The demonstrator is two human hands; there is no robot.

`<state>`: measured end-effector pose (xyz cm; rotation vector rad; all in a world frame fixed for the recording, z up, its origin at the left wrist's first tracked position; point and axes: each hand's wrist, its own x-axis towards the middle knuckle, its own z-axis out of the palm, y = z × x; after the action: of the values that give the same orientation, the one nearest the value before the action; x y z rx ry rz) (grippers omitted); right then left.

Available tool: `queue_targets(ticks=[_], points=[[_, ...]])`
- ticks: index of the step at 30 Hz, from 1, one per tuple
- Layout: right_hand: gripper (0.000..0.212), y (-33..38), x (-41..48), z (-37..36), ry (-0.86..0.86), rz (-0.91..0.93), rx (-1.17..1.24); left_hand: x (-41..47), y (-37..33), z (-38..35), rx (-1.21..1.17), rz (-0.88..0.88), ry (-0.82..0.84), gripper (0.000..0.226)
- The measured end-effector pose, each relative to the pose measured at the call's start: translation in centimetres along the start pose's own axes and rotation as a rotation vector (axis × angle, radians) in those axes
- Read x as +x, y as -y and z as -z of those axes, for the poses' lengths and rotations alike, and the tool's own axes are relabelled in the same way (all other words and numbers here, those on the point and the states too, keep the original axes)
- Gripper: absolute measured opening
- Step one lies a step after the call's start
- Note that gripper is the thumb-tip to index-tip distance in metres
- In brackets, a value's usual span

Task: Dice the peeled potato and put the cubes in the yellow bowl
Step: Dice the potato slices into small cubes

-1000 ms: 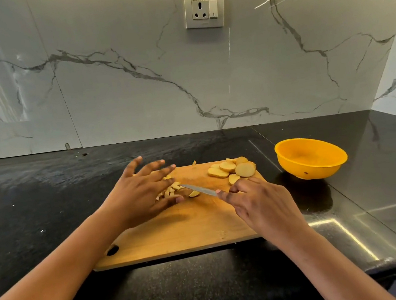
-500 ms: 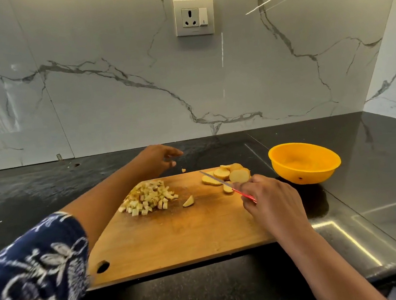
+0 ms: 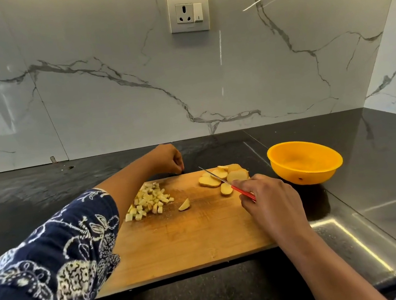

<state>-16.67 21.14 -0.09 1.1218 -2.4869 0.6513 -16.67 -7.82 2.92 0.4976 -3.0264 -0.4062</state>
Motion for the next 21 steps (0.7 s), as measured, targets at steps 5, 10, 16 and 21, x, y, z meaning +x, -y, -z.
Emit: queue_targets(ticks=[5,10,16,21], points=[[0.041,0.2,-0.1,0.1,0.008,-0.013,-0.009,-3.0,-0.7,2.5,-0.035,-0.066,-0.135,0.008],[0.040,0.7,-0.2,0.1,0.002,-0.017,-0.017,-10.4,0.6,3.6,-0.114,-0.137,-0.205,0.011],[0.038,1.1,-0.6,0.0,0.023,-0.025,-0.029,-14.2,2.0,1.2,-0.072,-0.076,-0.143,0.021],[0.039,1.5,-0.9,0.0,0.048,-0.027,-0.023,-14.7,-0.6,-0.2,-0.113,-0.122,-0.246,0.019]])
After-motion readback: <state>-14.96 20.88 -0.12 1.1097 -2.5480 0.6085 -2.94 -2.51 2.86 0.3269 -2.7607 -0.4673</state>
